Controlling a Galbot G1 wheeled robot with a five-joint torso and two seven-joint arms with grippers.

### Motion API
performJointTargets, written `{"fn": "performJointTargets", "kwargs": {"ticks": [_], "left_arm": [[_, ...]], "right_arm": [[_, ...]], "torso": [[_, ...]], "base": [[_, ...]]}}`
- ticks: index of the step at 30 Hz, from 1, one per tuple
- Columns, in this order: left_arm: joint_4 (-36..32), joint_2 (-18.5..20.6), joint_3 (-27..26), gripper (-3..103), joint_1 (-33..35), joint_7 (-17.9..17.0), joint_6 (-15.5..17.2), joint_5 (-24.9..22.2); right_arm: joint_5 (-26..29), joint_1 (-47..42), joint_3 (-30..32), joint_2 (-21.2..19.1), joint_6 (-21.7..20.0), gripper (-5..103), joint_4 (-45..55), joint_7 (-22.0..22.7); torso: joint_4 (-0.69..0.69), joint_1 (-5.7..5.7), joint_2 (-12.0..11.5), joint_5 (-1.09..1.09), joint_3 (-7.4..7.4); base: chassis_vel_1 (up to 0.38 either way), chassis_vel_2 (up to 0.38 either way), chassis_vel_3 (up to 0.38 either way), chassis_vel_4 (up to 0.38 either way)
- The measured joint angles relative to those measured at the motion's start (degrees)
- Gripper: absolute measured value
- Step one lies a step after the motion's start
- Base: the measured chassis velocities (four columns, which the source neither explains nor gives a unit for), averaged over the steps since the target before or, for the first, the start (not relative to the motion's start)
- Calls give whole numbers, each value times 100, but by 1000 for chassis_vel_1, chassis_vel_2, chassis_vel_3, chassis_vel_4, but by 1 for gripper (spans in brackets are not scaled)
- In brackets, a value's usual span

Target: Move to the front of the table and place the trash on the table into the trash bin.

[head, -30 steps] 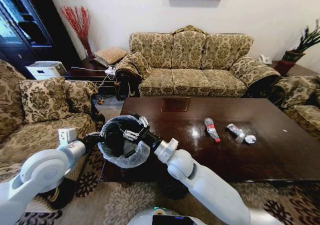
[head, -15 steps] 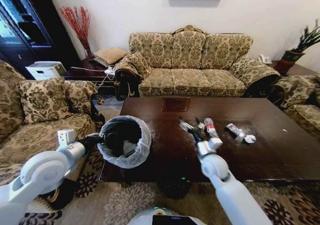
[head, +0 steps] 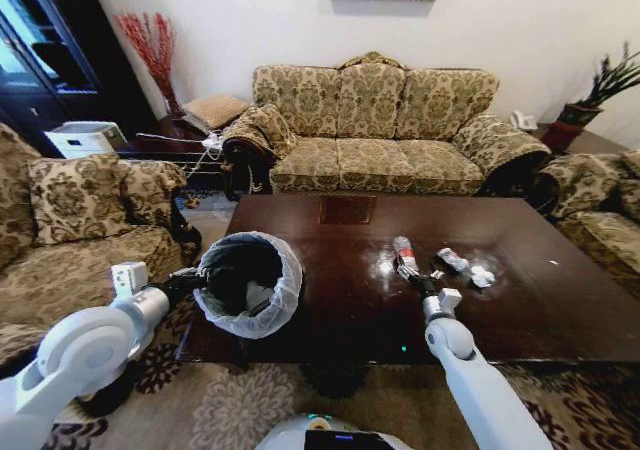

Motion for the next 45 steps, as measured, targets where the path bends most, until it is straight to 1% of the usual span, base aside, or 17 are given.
{"fn": "performJointTargets", "kwargs": {"ticks": [4, 6, 7, 9, 12, 16, 19, 22, 24, 26, 27, 28, 31, 35, 40, 43, 45], "left_arm": [[-1, -7, 5, 0, 1, 6, 0, 0], [-12, -10, 1, 0, 2, 19, -20, -3], [-12, -10, 1, 0, 2, 19, -20, -3], [-11, -12, -18, 0, 6, 31, -32, -13], [22, -16, -16, 0, 1, 25, -33, -14], [50, -23, 23, 0, -28, 24, -36, -13], [59, -39, 41, 0, -39, 33, -48, -14], [70, -57, 39, 0, -36, 43, -57, -16], [82, -68, 37, 0, -32, 56, -82, -17], [91, -75, 37, 0, -32, 72, -125, -17], [102, -85, 45, 0, -36, 108, -217, -15], [105, -88, 54, 0, -42, 124, -259, -14], [110, -82, 60, 0, -51, 155, -313, -12], [116, -52, 49, 0, -51, 165, -320, -12], [115, -56, 42, 0, -49, 167, -324, -11], [102, -58, 36, 0, -40, 167, -324, -10], [96, -56, 25, 0, -36, 168, -324, -10]], "right_arm": [[41, 53, -83, 6, 127, 100, -200, -11], [73, 150, -229, 31, 262, 100, -396, -69], [73, 150, -229, 31, 262, 100, -396, -69], [73, 190, -276, 59, 298, 100, -403, -139], [66, 222, -430, 52, 297, 100, -401, -283], [-3, 368, -670, 61, 233, 100, -521, -417], [-179, 520, -828, 105, 180, 100, -744, -299], [-300, 605, -899, 123, 112, 102, -879, -237], [-295, 633, -945, 112, 33, 93, -902, -230], [-279, 654, -975, 110, -14, 93, -922, -228], [-272, 681, -1008, 119, -43, 83, -966, -228], [-281, 689, -1020, 129, -45, 77, -983, -228], [-289, 701, -1054, 138, -57, 71, -1008, -227], [-215, 729, -1077, 138, -114, 50, -1064, -225], [-112, 736, -1074, 128, -141, 39, -1091, -212], [-76, 719, -1041, 109, -126, 26, -1079, -214], [-31, 690, -1013, 94, -118, 25, -1007, -217]], "torso": [[-2, -1, 0, -6, 0], [-3, 0, 0, 9, 0], [-3, 0, 0, 9, 0], [-2, 0, 0, -3, 0], [0, 0, 0, -11, 0], [5, -1, 0, -6, -1], [2, -1, 0, -7, -1], [0, 0, 0, 3, 0], [-2, 0, 0, -3, 0], [-2, 0, 0, -5, 0], [0, 0, 0, -3, 0], [0, 0, 0, -4, 0], [1, -1, 1, -5, 0], [0, 0, 0, -2, 0], [0, 0, 0, -3, 0], [1, -1, 1, -3, -1], [1, -1, 0, -2, -1]], "base": [[-238, -270, 223, 197], [-79, -126, 123, 57], [-45, -78, 82, 15], [0, 0, 0, 0], [7, 17, -17, -7], [62, 61, -37, -22], [0, 0, 0, 0], [0, 0, 0, 0], [0, 0, 0, 0], [0, 0, 0, 0], [0, 0, 0, 0], [0, 0, 0, 0], [0, 0, 0, 0], [0, 0, 0, 0], [0, 0, 0, 0], [0, 0, 0, 0], [0, 0, 0, 0]]}}
